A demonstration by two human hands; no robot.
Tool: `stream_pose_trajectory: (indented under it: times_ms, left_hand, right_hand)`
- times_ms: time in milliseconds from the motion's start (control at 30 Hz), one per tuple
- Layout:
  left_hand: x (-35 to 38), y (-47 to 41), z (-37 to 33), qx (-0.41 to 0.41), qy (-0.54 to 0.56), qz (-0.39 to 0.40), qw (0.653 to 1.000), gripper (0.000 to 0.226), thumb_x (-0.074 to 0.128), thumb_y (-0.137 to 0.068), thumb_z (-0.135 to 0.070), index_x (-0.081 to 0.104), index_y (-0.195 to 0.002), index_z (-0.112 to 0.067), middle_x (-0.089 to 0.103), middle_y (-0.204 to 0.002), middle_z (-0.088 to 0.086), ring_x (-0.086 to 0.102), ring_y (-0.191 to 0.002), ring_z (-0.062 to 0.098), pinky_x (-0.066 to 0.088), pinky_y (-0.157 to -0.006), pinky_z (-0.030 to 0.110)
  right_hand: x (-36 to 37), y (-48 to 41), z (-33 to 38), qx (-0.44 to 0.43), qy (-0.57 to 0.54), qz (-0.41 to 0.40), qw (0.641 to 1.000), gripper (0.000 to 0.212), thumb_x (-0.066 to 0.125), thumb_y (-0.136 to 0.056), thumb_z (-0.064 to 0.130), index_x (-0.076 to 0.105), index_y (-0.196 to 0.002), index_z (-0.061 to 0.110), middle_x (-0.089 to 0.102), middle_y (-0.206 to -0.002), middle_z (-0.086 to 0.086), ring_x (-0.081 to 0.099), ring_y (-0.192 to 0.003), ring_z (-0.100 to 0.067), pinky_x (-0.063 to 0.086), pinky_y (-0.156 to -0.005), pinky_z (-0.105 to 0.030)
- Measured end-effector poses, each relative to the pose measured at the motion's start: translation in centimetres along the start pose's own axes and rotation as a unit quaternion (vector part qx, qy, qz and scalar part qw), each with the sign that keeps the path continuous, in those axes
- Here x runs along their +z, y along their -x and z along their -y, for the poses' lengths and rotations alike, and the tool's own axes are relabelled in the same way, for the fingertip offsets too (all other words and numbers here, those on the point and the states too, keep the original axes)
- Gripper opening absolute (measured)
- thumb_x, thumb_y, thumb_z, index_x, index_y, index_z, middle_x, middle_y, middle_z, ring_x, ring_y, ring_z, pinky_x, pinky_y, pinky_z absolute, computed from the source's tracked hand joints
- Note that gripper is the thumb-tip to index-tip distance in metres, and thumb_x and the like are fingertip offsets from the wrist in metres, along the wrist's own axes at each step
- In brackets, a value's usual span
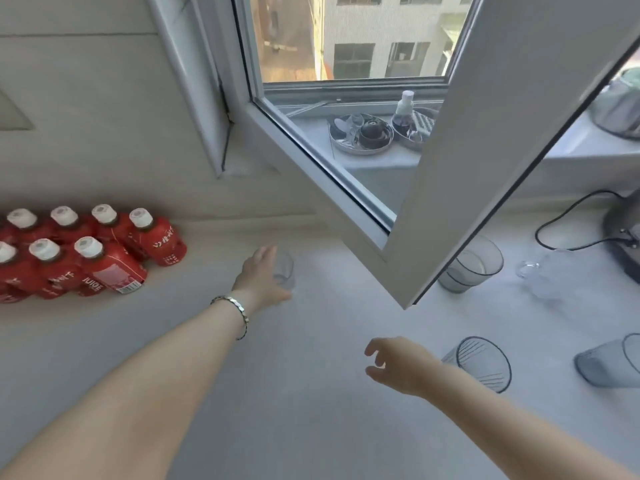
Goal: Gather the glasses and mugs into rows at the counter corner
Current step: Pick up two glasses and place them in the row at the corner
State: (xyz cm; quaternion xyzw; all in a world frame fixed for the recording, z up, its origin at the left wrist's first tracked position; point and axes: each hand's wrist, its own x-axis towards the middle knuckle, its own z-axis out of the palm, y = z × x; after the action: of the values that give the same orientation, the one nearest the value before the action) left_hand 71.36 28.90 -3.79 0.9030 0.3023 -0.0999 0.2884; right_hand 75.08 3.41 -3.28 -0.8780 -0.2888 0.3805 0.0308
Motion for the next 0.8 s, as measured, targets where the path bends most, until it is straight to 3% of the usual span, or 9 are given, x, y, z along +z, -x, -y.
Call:
stream_pose_trajectory:
  times_ms: [233, 367, 500, 633, 700, 800]
  left_hand:
    - [1.9, 2.8, 0.0, -0.038, -0.04, -0.073, 0.996, 0.083, 0.074, -0.069, -0.039, 0.034, -0.139, -0.021, 0.037, -0.138, 0.005, 0.039, -0.124, 0.033, 0.045, -0.093, 0.038]
    - [3.6, 7.2, -1.7, -0.021, -0.059, -0.04, 0.997, 0.081, 0.072, -0.069, -0.046, 0.035, -0.138, -0.023, 0.039, -0.134, 0.0, 0.042, -0.124, 0.026, 0.046, -0.092, 0.036]
    - [4.9, 11.7, -4.6, -0.012, -0.038, -0.029, 0.999, 0.086, 0.069, -0.069, -0.052, 0.03, -0.141, -0.026, 0.036, -0.135, -0.005, 0.041, -0.126, 0.019, 0.044, -0.094, 0.032]
    - [6.6, 15.6, -8.0, -0.026, -0.017, -0.054, 0.998, 0.089, 0.068, -0.068, -0.056, 0.027, -0.142, -0.029, 0.035, -0.135, -0.007, 0.041, -0.128, 0.016, 0.043, -0.096, 0.03]
    - [7.8, 17.4, -9.5, -0.048, -0.009, -0.078, 0.996, 0.089, 0.067, -0.068, -0.057, 0.028, -0.142, -0.029, 0.036, -0.135, -0.007, 0.042, -0.127, 0.015, 0.044, -0.095, 0.029]
    - [9.7, 20.2, -11.3, -0.105, 0.006, -0.109, 0.989, 0.089, 0.067, -0.067, -0.058, 0.028, -0.142, -0.029, 0.036, -0.135, -0.007, 0.043, -0.126, 0.015, 0.044, -0.095, 0.03]
  right_hand:
    - [-0.4, 2.0, -0.9, -0.032, -0.033, -0.051, 0.998, 0.035, 0.048, -0.093, 0.033, 0.051, -0.127, 0.026, 0.061, -0.12, 0.006, 0.055, -0.113, -0.013, 0.041, -0.093, -0.024]
    - [-1.6, 4.9, -3.3, -0.054, -0.054, -0.142, 0.987, 0.033, 0.052, -0.092, 0.033, 0.054, -0.124, 0.029, 0.06, -0.121, 0.012, 0.055, -0.115, -0.007, 0.04, -0.089, -0.019]
    - [-3.5, 7.0, -7.6, -0.053, -0.04, -0.21, 0.975, 0.046, 0.061, -0.086, 0.037, 0.05, -0.13, 0.026, 0.051, -0.133, 0.011, 0.045, -0.127, -0.01, 0.036, -0.099, -0.022]
    - [-3.6, 7.0, -11.1, -0.02, 0.039, -0.131, 0.99, 0.083, 0.066, -0.076, 0.051, 0.024, -0.146, 0.031, 0.028, -0.152, 0.005, 0.031, -0.139, -0.016, 0.031, -0.109, -0.028]
    - [-2.6, 6.7, -11.9, -0.03, 0.062, -0.098, 0.993, 0.088, 0.066, -0.076, 0.046, 0.016, -0.147, 0.033, 0.023, -0.153, 0.003, 0.034, -0.137, -0.02, 0.037, -0.106, -0.031]
    - [-1.1, 6.2, -13.3, -0.076, 0.055, -0.117, 0.989, 0.083, 0.061, -0.08, 0.035, 0.014, -0.148, 0.032, 0.025, -0.148, 0.002, 0.037, -0.132, -0.02, 0.041, -0.099, -0.028]
